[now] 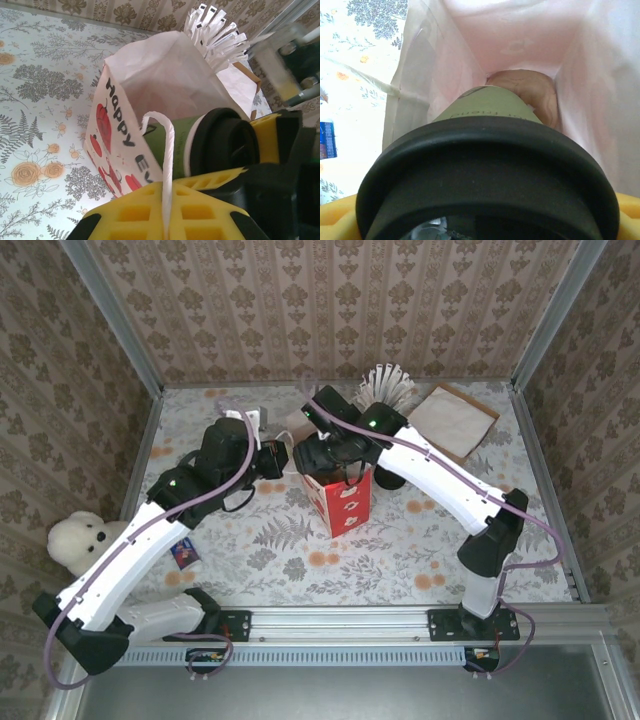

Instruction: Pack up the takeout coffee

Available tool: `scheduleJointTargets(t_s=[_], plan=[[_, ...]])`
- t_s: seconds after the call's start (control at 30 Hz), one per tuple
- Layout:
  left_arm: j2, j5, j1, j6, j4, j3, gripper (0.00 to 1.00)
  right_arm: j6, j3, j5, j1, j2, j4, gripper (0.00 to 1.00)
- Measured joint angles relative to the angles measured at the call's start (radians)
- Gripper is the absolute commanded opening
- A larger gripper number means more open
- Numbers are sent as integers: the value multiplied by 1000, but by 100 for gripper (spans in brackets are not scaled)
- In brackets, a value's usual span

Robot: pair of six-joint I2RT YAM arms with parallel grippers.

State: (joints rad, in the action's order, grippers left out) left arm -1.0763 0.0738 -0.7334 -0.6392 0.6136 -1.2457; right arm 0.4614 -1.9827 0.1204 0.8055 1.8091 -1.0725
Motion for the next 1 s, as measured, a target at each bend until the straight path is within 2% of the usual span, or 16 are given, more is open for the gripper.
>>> scheduleJointTargets(t_s=[0.1, 0.5, 1.0], plan=[[30, 3, 0, 1, -13, 31, 0, 3, 32, -21, -16, -42, 0, 71], [42, -17, 0, 8, -47, 46, 0, 11, 41, -21, -27, -73, -35, 71], [44, -83, 0, 12, -121, 69, 0, 6, -82, 6, 0, 76, -182, 72]])
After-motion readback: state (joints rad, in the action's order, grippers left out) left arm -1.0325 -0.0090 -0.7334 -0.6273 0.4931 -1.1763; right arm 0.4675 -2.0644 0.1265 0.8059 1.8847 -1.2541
